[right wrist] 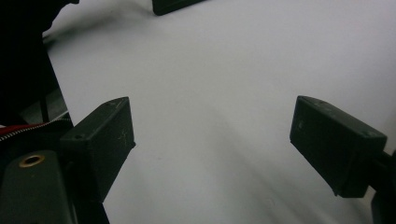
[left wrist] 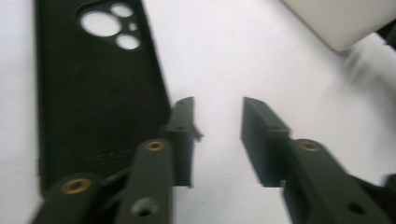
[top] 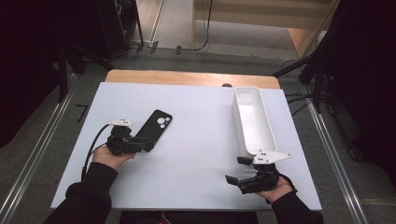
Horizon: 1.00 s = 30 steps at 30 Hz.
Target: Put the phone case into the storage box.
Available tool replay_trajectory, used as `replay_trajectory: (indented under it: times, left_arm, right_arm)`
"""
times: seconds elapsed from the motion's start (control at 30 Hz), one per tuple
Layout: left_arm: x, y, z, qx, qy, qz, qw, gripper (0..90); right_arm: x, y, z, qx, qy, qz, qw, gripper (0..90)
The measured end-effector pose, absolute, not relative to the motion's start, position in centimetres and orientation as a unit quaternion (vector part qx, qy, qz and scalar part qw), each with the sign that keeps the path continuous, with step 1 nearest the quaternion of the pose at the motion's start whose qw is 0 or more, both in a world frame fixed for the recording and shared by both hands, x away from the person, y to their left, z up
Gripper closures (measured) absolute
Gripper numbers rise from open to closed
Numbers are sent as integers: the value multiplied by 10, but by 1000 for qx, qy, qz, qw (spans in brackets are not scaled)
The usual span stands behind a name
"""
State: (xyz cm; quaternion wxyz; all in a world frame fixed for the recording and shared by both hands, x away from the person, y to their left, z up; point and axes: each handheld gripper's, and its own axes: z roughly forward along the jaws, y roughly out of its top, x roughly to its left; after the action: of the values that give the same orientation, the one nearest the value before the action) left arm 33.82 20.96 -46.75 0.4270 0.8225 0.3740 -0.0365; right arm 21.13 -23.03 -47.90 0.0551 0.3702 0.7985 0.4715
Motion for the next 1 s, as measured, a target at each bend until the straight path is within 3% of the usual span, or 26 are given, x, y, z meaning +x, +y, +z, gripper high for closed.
replay_trajectory:
  times: [0.1, 0.13, 0.2, 0.3, 1.0]
  left_arm:
    - [333, 206, -465, 826, 362, -37, 430, 485]
    - [332, 206, -464, 825, 359, -36, 434, 485]
    - [329, 204, -463, 825, 352, -36, 440, 377]
    - [324, 203, -461, 827, 340, -35, 446, 309]
    - [285, 201, -464, 847, 315, -38, 427, 306]
  right_arm:
    - [212, -230, -479, 370, 799, 471, 55, 122]
    - [212, -230, -479, 370, 799, 471, 55, 122]
    - [212, -230, -479, 370, 799, 471, 55, 122]
    - [212, -231, -479, 372, 799, 470, 54, 122]
    - [214, -235, -480, 375, 799, 468, 54, 122]
